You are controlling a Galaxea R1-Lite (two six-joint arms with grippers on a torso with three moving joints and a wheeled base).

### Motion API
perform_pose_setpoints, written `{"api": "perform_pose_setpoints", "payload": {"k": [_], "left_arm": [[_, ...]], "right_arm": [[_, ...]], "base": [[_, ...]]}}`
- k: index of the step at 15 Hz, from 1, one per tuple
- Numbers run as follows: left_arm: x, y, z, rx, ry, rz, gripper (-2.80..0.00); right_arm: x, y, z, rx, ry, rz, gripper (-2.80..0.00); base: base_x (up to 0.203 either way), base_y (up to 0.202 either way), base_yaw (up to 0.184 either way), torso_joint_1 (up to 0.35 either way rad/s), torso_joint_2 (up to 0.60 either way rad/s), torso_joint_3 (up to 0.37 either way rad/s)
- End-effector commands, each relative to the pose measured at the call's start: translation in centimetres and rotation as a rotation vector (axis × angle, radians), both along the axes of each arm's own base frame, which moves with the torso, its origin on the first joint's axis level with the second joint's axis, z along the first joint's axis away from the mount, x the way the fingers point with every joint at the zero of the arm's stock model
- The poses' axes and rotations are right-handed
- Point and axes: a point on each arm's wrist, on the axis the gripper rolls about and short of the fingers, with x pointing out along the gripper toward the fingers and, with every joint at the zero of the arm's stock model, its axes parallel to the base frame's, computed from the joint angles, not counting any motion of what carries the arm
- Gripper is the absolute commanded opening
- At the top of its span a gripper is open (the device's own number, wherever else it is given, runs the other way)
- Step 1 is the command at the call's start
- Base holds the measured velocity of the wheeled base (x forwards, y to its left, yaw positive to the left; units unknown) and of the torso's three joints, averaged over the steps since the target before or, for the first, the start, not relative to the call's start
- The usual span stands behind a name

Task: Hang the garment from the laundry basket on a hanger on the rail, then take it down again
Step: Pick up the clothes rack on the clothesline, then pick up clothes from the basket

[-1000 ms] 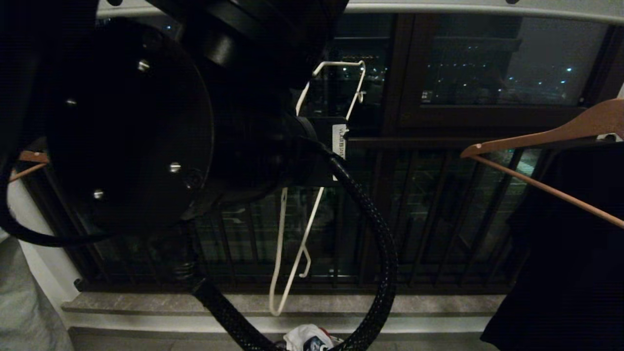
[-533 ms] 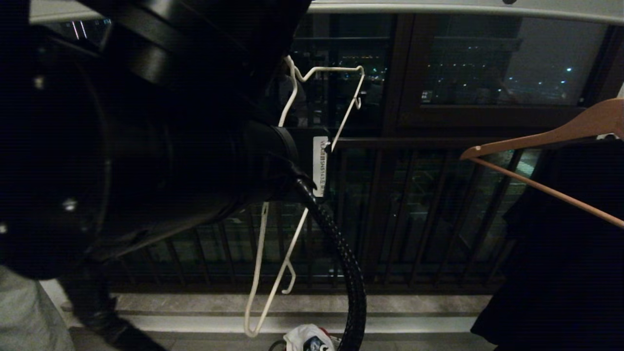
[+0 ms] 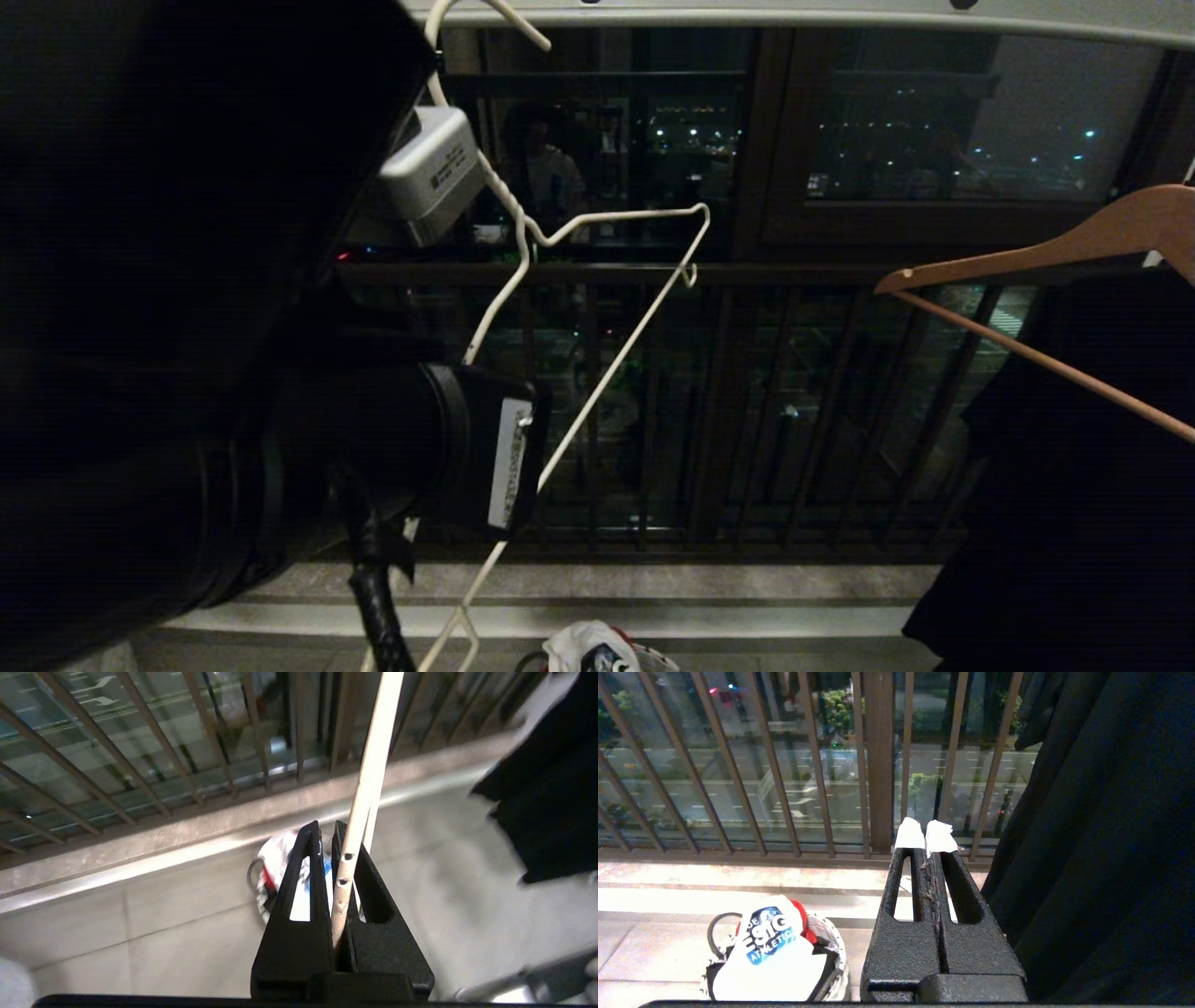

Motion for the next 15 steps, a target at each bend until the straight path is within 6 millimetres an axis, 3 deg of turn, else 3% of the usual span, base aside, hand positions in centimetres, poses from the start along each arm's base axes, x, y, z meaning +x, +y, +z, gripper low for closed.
{"api": "perform_pose_setpoints", "payload": {"k": [1, 4, 10, 15], "left_arm": [[-0.2, 0.9, -1.9, 0.06, 0.002, -0.014, -2.8], [0.4, 0.7, -4.4, 0.129, -0.01, -0.028, -2.8], [3.0, 3.0, -7.9, 0.237, 0.118, -0.04, -2.8], [4.4, 3.4, -8.6, 0.25, 0.163, -0.182, -2.8]], "right_arm": [[0.0, 0.0, 0.0, 0.0, 0.002, 0.0, -2.8], [0.0, 0.0, 0.0, 0.001, 0.002, 0.0, -2.8], [0.0, 0.0, 0.0, 0.001, 0.002, 0.0, -2.8], [0.0, 0.0, 0.0, 0.001, 0.002, 0.0, -2.8]], "base": [[0.0, 0.0, 0.0, 0.0, 0.0, 0.0], [0.0, 0.0, 0.0, 0.0, 0.0, 0.0], [0.0, 0.0, 0.0, 0.0, 0.0, 0.0], [0.0, 0.0, 0.0, 0.0, 0.0, 0.0]]}}
